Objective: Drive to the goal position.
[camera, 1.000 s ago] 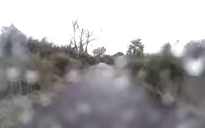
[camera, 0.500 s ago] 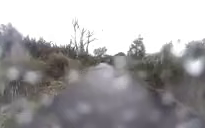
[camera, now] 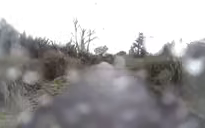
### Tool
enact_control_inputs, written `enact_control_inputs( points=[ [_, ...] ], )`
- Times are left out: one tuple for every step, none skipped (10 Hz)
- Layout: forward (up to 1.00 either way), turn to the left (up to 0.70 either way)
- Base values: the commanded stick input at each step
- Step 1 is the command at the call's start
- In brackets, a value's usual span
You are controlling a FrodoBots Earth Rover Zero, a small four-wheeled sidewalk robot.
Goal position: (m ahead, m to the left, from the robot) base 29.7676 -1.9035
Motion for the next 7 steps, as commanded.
enact_control_inputs(
  points=[
    [1.0,0.0],
    [1.0,0.0],
    [1.0,0.0],
    [1.0,0.0],
    [1.0,0.0],
    [1.0,0.0],
    [1.0,0.0]
  ],
)
